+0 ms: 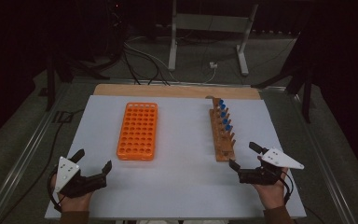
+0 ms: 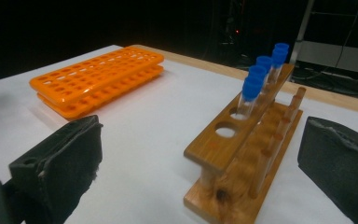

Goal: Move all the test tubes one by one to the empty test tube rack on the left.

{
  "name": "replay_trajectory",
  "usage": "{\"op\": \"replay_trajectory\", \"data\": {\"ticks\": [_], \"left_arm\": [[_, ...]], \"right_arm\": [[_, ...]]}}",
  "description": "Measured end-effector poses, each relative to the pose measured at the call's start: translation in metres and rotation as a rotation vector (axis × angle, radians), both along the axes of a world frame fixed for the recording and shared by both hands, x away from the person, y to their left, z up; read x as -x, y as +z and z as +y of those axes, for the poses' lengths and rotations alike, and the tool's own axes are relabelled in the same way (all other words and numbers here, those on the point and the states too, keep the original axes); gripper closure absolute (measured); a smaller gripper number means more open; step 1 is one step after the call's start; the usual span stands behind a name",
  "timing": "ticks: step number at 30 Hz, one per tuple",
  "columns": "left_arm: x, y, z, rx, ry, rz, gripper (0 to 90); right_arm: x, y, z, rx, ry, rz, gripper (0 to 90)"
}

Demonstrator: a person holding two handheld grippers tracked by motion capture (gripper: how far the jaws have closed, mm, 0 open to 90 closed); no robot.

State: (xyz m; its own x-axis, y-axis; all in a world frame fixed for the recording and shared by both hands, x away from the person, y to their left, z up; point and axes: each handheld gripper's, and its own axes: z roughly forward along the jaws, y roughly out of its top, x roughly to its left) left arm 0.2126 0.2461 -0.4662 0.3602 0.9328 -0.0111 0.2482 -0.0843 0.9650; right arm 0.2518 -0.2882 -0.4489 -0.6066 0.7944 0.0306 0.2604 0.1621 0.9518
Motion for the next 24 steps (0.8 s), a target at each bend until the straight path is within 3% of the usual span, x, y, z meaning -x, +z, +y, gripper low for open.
{"op": "replay_trajectory", "data": {"ticks": [7, 18, 19, 21, 24], "left_arm": [[-0.001, -0.002, -0.001, 0.009, 0.001, 0.006, 1.2], [-0.002, -0.004, -0.004, -0.006, 0.001, 0.021, 1.2], [-0.002, -0.004, -0.004, -0.002, 0.001, 0.021, 1.2], [-0.003, -0.005, -0.004, -0.004, 0.0, 0.024, 1.2], [-0.003, -0.005, -0.003, -0.004, 0.003, 0.026, 1.2]], "right_arm": [[-0.023, 0.012, 0.007, 0.052, -0.01, 0.034, 1.7], [-0.062, 0.015, 0.016, 0.06, -0.018, 0.077, 9.4], [-0.069, 0.016, 0.016, 0.073, -0.024, 0.084, 14.7], [-0.073, 0.016, 0.016, 0.07, -0.021, 0.093, 16.9], [-0.086, 0.011, 0.018, 0.076, -0.032, 0.127, 30.6]]}}
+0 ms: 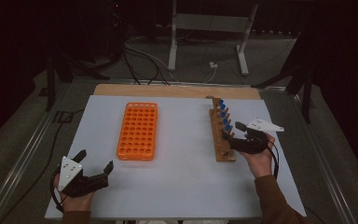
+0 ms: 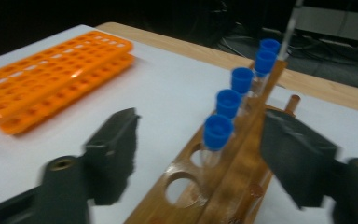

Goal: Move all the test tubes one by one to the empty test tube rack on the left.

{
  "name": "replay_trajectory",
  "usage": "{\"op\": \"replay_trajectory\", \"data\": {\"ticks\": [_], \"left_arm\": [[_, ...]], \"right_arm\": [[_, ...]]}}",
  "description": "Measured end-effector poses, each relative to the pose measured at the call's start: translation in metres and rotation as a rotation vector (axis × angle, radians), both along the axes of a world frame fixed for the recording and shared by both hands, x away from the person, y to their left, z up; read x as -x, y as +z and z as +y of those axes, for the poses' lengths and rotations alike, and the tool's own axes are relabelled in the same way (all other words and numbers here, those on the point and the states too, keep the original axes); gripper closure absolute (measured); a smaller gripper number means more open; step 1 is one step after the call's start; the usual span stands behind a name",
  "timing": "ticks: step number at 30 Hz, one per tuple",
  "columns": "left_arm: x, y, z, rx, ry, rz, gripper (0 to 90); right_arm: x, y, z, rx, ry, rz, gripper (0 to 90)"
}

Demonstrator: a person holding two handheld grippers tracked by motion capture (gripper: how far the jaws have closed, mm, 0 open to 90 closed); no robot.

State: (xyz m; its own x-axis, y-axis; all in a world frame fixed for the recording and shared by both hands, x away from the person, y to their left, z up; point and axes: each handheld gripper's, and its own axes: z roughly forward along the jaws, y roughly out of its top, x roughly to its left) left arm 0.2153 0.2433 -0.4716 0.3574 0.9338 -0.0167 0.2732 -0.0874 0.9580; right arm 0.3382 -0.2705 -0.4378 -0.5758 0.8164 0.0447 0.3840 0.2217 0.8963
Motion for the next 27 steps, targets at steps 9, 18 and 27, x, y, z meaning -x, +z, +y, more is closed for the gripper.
{"op": "replay_trajectory", "data": {"ticks": [9, 18, 27], "left_arm": [[-0.001, -0.002, 0.0, -0.003, -0.001, 0.009, 1.2], [-0.001, -0.002, -0.002, -0.005, -0.003, 0.015, 1.2], [-0.002, -0.002, -0.002, -0.008, -0.005, 0.017, 1.3]], "right_arm": [[-0.016, -0.014, 0.006, 0.019, -0.024, 0.044, 59.0], [-0.019, -0.021, 0.014, 0.065, -0.04, 0.065, 75.2], [-0.02, -0.022, 0.017, 0.096, -0.065, 0.072, 76.9]]}}
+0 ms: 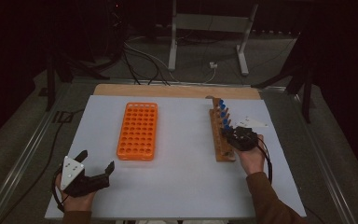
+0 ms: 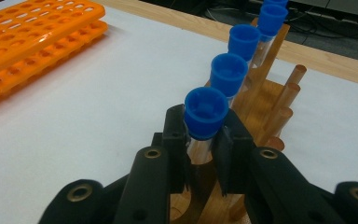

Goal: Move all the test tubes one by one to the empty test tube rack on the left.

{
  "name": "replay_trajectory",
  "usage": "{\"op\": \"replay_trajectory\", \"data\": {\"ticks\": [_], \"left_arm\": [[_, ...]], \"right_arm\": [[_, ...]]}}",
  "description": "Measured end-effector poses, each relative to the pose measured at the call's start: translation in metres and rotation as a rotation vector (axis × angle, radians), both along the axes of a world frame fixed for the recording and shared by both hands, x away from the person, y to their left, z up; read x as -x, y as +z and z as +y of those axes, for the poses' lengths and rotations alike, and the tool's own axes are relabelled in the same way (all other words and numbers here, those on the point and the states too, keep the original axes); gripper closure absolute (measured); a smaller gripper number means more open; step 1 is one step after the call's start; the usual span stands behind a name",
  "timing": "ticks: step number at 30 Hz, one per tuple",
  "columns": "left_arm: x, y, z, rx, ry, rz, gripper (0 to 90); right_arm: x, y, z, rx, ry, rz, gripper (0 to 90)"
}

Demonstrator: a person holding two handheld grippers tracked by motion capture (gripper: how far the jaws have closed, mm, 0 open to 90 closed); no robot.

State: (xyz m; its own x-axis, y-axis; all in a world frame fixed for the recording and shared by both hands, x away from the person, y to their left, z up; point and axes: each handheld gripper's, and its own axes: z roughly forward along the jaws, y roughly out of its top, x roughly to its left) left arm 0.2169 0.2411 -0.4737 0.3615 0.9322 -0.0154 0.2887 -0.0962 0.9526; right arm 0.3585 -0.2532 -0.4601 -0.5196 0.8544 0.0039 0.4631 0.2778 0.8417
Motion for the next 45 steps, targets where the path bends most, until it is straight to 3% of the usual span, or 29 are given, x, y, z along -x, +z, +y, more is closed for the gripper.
{"op": "replay_trajectory", "data": {"ticks": [8, 12, 21, 34, 41, 45], "left_arm": [[-0.001, 0.003, -0.002, -0.013, -0.005, 0.003, 1.2], [-0.005, 0.009, -0.003, 0.003, -0.02, 0.01, 1.2], [-0.017, 0.02, -0.02, -0.018, -0.095, 0.018, 1.2], [-0.039, 0.041, -0.037, -0.033, -0.13, 0.005, 1.2], [-0.051, 0.049, -0.049, 0.008, -0.174, -0.008, 1.2], [-0.056, 0.051, -0.058, -0.003, -0.2, -0.015, 1.2]], "right_arm": [[0.002, 0.005, -0.003, -0.013, -0.008, -0.006, 77.1], [0.003, 0.01, -0.004, -0.02, -0.004, -0.011, 77.1], [0.007, 0.033, -0.003, -0.015, 0.014, -0.043, 77.2], [0.015, 0.063, -0.002, -0.015, 0.023, -0.09, 77.2], [0.016, 0.065, 0.006, -0.026, 0.054, -0.085, 77.2], [0.016, 0.063, 0.01, -0.035, 0.067, -0.077, 77.2]]}}
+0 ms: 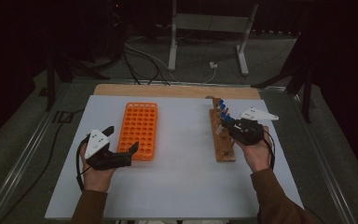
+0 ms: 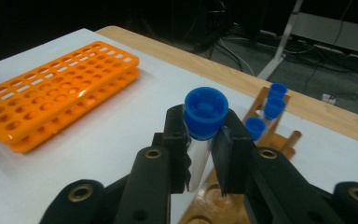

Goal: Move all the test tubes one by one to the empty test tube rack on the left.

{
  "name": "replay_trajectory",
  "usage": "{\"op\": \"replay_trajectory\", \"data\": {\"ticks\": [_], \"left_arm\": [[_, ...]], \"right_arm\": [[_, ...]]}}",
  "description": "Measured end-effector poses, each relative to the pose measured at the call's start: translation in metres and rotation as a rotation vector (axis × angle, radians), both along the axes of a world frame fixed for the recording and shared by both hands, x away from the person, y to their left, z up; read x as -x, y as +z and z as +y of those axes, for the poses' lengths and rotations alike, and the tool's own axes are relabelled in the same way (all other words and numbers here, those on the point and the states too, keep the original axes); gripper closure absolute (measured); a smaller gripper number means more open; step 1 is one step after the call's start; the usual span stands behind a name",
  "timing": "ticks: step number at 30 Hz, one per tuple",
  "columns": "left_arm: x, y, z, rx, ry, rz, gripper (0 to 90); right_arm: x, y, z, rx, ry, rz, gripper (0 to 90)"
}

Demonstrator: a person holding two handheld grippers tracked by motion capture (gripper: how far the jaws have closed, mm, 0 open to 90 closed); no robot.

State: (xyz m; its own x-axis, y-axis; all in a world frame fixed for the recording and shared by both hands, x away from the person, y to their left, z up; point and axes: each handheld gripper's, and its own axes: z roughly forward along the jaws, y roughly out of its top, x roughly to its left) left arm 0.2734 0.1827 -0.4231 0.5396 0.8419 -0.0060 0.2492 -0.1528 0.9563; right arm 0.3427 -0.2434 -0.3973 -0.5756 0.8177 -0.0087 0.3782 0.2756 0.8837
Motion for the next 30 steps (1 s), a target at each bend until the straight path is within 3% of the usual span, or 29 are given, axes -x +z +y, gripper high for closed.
{"op": "replay_trajectory", "data": {"ticks": [20, 27, 30], "left_arm": [[-0.022, -0.002, -0.056, -0.03, -0.107, 0.004, 1.3], [-0.027, -0.005, -0.077, -0.064, -0.147, 0.021, 8.8], [-0.028, -0.007, -0.087, -0.075, -0.158, 0.022, 16.9]], "right_arm": [[0.005, -0.005, 0.045, -0.011, 0.125, 0.034, 77.1], [0.006, -0.006, 0.059, -0.019, 0.165, 0.051, 77.1], [0.007, -0.007, 0.068, -0.027, 0.191, 0.064, 77.1]]}}
